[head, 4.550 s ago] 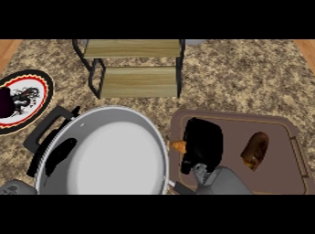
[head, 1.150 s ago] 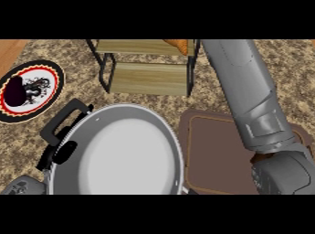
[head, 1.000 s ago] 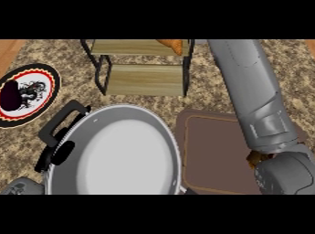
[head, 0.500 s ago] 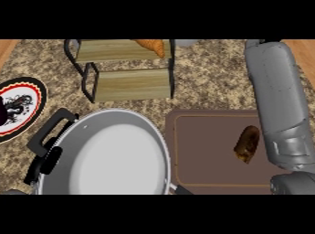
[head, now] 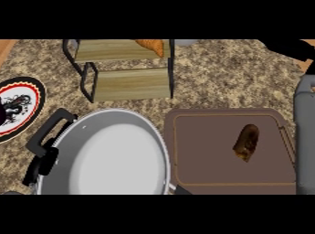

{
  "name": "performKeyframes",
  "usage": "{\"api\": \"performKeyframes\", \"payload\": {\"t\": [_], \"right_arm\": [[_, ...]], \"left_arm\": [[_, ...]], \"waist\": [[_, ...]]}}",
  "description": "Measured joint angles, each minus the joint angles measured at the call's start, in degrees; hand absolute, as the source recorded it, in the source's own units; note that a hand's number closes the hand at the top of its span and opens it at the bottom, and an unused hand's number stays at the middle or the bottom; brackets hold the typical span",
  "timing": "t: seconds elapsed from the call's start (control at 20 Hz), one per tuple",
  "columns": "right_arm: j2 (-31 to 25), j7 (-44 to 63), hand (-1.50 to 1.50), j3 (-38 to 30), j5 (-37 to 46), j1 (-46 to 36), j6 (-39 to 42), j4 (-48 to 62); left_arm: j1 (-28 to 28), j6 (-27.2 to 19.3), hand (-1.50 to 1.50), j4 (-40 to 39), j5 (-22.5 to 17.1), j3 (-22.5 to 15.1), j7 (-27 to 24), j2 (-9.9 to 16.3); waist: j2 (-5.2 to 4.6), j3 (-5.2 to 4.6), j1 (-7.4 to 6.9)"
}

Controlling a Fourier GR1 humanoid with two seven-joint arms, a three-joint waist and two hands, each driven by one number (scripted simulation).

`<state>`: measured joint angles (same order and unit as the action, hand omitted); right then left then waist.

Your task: Pick the croissant from the tray and place it in the tiered shelf

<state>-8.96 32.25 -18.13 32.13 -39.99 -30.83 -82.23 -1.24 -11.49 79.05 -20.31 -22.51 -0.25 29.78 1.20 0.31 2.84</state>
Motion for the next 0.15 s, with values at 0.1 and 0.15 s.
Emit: {"api": "performKeyframes", "payload": {"t": [0.1, 0.15], "right_arm": [[-0.69, 1.69, -1.50, 0.67, -0.60, 4.77, 2.68, -6.28], [-0.78, 3.09, -1.50, 1.15, -0.63, 7.18, 3.93, -9.74]], "left_arm": [[-0.66, 0.56, 0.00, -0.38, 0.40, 0.12, 0.43, -0.40], [-0.82, 0.71, 0.00, 0.19, 0.63, 0.10, 0.90, -0.49]], "waist": [[-0.25, -0.04, -0.51], [-0.34, -0.09, -0.72]]}}
